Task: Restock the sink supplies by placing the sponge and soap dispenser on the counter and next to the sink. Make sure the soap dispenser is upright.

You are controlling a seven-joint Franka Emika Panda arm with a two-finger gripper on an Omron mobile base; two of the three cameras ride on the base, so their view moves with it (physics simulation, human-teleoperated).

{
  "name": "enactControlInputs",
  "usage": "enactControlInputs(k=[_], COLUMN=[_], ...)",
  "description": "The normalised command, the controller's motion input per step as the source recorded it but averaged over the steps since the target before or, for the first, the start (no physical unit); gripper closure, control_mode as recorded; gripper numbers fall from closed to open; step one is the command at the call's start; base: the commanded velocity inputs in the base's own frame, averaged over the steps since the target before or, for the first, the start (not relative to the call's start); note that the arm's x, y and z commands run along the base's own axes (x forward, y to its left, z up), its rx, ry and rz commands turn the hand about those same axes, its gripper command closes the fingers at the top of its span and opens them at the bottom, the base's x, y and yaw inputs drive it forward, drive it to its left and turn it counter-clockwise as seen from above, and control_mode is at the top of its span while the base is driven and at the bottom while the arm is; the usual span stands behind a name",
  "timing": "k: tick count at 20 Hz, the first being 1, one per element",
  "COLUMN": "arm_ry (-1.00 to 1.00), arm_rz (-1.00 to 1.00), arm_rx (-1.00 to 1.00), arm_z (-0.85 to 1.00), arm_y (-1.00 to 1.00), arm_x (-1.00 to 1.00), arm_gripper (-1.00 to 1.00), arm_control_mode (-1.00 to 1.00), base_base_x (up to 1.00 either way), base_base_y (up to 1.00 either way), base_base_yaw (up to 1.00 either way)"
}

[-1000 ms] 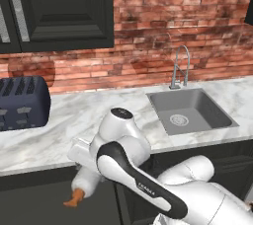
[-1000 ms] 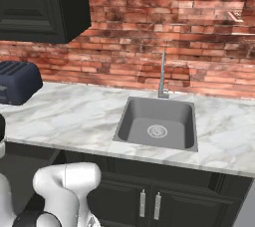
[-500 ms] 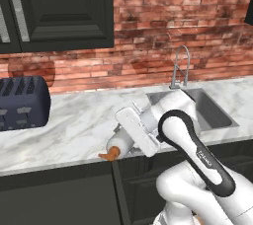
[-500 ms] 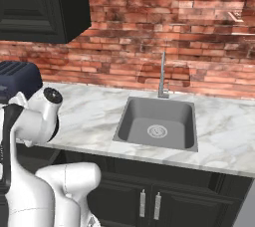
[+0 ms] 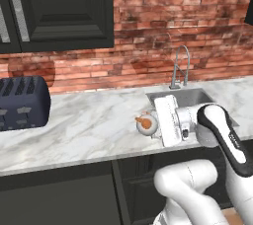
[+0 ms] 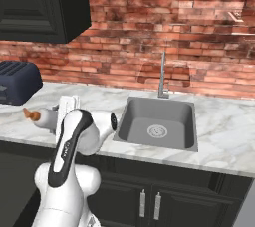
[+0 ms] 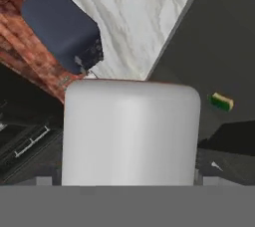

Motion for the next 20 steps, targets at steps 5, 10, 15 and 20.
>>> enactControlInputs(k=[5, 10, 15, 20], arm_ry=[0.23, 0.32, 0.27, 0.25], arm_rz=[-0.01, 0.00, 0.00, 0.00], arm_rx=[0.39, 0.17, -0.03, -0.04], arm_z=[0.00, 0.28, 0.07, -0.10], arm_y=[-0.88, -0.65, -0.41, -0.22], arm_x=[0.81, 0.77, 0.57, 0.62], arm_gripper=[1.00, 1.00, 1.00, 1.00], arm_control_mode=[-1.00, -1.00, -1.00, -1.00], base_base_x=[0.00, 0.00, 0.00, 0.00], base_base_y=[0.00, 0.00, 0.00, 0.00], base_base_yaw=[0.00, 0.00, 0.00, 0.00])
